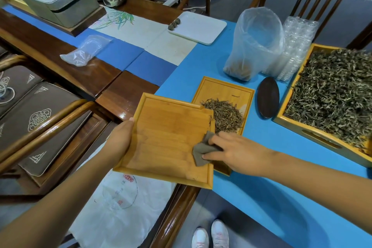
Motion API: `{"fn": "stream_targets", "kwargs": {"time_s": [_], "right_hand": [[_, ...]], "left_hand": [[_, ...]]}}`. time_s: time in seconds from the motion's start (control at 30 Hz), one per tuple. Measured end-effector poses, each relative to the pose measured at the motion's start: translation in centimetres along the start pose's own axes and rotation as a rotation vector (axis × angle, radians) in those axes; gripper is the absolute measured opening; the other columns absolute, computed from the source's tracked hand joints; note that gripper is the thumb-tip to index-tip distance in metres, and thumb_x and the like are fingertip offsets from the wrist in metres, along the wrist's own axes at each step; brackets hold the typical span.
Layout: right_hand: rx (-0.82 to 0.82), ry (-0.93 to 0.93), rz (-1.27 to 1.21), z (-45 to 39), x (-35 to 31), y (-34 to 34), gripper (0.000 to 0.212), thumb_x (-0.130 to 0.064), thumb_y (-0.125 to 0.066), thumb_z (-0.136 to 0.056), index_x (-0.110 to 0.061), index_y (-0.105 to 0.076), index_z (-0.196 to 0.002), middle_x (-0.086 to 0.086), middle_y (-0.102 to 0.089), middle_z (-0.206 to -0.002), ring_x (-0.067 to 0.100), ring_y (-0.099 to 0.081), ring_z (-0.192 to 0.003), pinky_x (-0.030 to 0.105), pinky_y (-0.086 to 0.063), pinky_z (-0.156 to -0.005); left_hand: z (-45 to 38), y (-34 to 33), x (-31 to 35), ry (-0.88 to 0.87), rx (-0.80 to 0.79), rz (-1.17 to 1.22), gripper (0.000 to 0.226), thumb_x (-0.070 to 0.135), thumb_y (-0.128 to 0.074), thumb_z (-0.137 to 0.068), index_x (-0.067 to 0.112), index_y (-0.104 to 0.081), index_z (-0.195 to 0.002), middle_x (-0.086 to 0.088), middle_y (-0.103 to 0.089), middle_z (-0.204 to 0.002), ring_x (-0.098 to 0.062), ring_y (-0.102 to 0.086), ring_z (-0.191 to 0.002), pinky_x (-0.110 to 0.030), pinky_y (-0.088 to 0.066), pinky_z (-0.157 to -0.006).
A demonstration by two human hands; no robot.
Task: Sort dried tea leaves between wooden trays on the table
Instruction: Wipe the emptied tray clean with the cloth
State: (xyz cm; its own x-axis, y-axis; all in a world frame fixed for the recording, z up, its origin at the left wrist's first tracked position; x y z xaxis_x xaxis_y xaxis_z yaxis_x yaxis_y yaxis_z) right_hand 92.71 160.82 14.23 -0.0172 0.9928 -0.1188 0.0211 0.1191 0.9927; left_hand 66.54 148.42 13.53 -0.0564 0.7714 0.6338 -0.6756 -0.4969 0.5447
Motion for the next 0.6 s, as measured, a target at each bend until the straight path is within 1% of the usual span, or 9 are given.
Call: {"fn": "stream_targets", "kwargs": {"time_s": [0.03,0.13,0.2,0.23,0.33,0.4,0.47,0.5,0.6], "right_hand": [[-0.009,0.008,0.004,0.2,0.0,-0.2,0.049,-0.012,-0.080,-0.062,-0.028,-0.066,-0.106,0.001,-0.059,-0.088,0.016,-0.039,-0.080,0.027,-0.045,-0.057],[-0.007,-0.018,0.033,0.3,0.5,-0.7,0.050,-0.010,-0.081,-0.060,-0.029,-0.067,-0.104,0.000,-0.059,-0.086,0.017,-0.047,-0.077,0.028,-0.045,-0.055],[0.006,-0.041,0.044,0.2,1.0,-0.8,0.050,-0.006,-0.080,-0.059,-0.029,-0.068,-0.103,0.001,-0.058,-0.084,0.017,-0.042,-0.078,0.029,-0.044,-0.053],[0.012,-0.056,0.044,0.1,1.3,-0.8,0.051,-0.004,-0.080,-0.059,-0.028,-0.068,-0.102,0.002,-0.058,-0.084,0.018,-0.043,-0.077,0.029,-0.044,-0.053],[0.020,-0.129,0.025,-0.3,2.7,-0.6,0.048,0.000,-0.079,-0.060,-0.024,-0.070,-0.100,0.006,-0.060,-0.085,0.024,-0.055,-0.073,0.033,-0.048,-0.053],[-0.021,-0.196,0.009,-0.7,3.8,-0.7,0.044,0.000,-0.069,-0.071,-0.023,-0.067,-0.109,0.011,-0.059,-0.097,0.028,-0.055,-0.081,0.038,-0.048,-0.062],[-0.074,-0.274,0.007,-1.0,5.1,-1.2,0.047,-0.003,-0.052,-0.085,-0.025,-0.055,-0.126,0.011,-0.051,-0.117,0.029,-0.046,-0.098,0.040,-0.045,-0.077],[-0.096,-0.306,0.008,-1.2,5.6,-1.4,0.048,-0.005,-0.046,-0.088,-0.027,-0.049,-0.131,0.010,-0.046,-0.122,0.028,-0.042,-0.104,0.039,-0.042,-0.082],[-0.129,-0.402,0.031,-1.5,6.9,-1.7,0.049,-0.008,-0.042,-0.091,-0.029,-0.043,-0.135,0.008,-0.042,-0.123,0.026,-0.037,-0.111,0.038,-0.039,-0.083]], "left_hand": [[0.0,0.0,0.1,-0.001,0.001,0.003,0.030,0.048,-0.030,-0.097,0.025,-0.048,-0.106,0.004,-0.054,-0.086,-0.014,-0.051,-0.076,-0.040,-0.036,-0.079],[0.1,0.0,0.3,-0.014,0.013,-0.023,0.030,0.048,-0.027,-0.097,0.026,-0.045,-0.107,0.003,-0.052,-0.087,-0.013,-0.048,-0.073,-0.041,-0.036,-0.080],[0.2,0.0,0.3,-0.045,0.025,-0.047,0.029,0.049,-0.027,-0.097,0.027,-0.044,-0.105,0.004,-0.051,-0.086,-0.012,-0.047,-0.073,-0.041,-0.036,-0.082],[0.2,0.1,0.3,-0.057,0.028,-0.056,0.027,0.048,-0.027,-0.097,0.028,-0.043,-0.104,0.005,-0.050,-0.085,-0.013,-0.047,-0.074,-0.041,-0.035,-0.083],[0.3,0.1,0.1,-0.057,0.022,-0.078,0.026,0.049,-0.027,-0.097,0.028,-0.042,-0.099,0.004,-0.050,-0.088,-0.017,-0.049,-0.083,-0.041,-0.035,-0.082],[0.4,0.1,-0.1,-0.068,0.012,-0.084,0.029,0.048,-0.028,-0.097,0.028,-0.047,-0.093,0.003,-0.053,-0.089,-0.017,-0.051,-0.081,-0.039,-0.035,-0.081],[0.6,0.1,-0.3,-0.098,0.016,-0.085,0.028,0.047,-0.029,-0.097,0.029,-0.050,-0.091,0.003,-0.054,-0.089,-0.014,-0.050,-0.078,-0.038,-0.035,-0.080],[0.6,0.1,-0.4,-0.107,0.018,-0.079,0.028,0.046,-0.030,-0.097,0.030,-0.051,-0.091,0.003,-0.055,-0.090,-0.013,-0.051,-0.078,-0.037,-0.035,-0.079],[0.7,0.4,-0.8,-0.109,0.010,-0.055,0.030,0.047,-0.031,-0.096,0.028,-0.052,-0.105,-0.002,-0.057,-0.103,-0.021,-0.054,-0.092,-0.039,-0.037,-0.083]]}}
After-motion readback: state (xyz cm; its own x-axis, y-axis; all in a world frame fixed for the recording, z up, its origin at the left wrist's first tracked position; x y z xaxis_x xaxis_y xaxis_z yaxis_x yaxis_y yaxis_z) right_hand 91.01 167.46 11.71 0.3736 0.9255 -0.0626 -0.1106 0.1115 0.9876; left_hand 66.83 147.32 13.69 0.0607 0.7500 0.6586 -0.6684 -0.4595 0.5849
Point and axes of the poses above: each hand's wrist, its own z-axis away from the middle knuckle, its own y-axis out of the back of the hand, x = y × z, the point moved 3 cm from there along -z, towards the middle knuckle
